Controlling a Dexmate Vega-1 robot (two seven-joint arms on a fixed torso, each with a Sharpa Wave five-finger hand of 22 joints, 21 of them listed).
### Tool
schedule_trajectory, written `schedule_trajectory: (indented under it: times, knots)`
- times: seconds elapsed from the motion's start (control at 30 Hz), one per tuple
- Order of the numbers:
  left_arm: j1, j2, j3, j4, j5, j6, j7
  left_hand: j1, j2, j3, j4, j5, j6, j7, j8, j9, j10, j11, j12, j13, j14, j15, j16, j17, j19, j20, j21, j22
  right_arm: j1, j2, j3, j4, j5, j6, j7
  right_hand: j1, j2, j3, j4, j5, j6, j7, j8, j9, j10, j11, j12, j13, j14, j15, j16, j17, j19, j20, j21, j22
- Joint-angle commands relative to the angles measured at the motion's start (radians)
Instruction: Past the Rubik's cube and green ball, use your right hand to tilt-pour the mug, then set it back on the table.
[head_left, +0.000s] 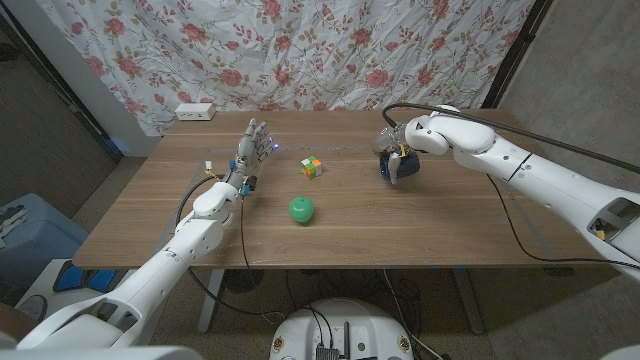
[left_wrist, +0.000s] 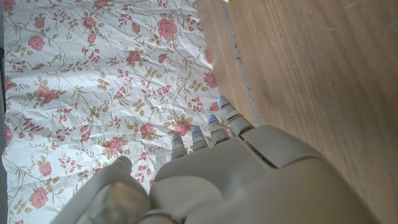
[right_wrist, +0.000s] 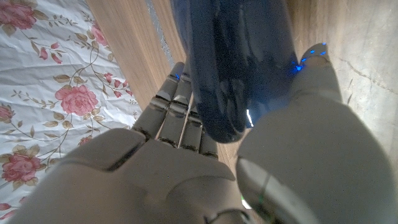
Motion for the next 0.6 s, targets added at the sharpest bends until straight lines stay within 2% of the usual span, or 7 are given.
schedule_trajectory:
  times: [0.03,0.6]
  knots:
    - [0.0,0.0,0.0,0.001,0.0,-0.001,0.0,-0.003,0.118,0.006,0.001,0.005,-0.003,-0.008,0.006,0.003,-0.004,-0.004,0.004,0.005,0.007,-0.004,0.005,0.005,0.009,0.0,0.006,0.003,-0.029,-0.004,0.039,-0.013,0.051,-0.022,-0.027,0.211,0.241,0.023,0.032,0.004,0.25,-0.255,0.036,0.003,0.232,-0.227,-0.005,0.001,0.064,-0.193,-0.004,0.003,0.01,-0.114,-0.001,0.006]
    - [0.0,0.0,0.0,0.001,0.0,-0.001,0.0,-0.003,0.118,0.006,0.001,0.004,-0.002,-0.007,0.006,0.003,-0.003,-0.007,0.004,0.005,0.008,-0.005,0.005,0.005,0.009,-0.001,0.006,0.003,-0.091,-0.027,0.112,-0.058,0.182,-0.099,-0.095,0.205,0.243,0.017,0.03,0.003,0.241,-0.254,0.034,0.001,0.228,-0.225,-0.021,0.002,0.065,-0.194,-0.012,0.014,0.025,-0.101,0.004,0.006]
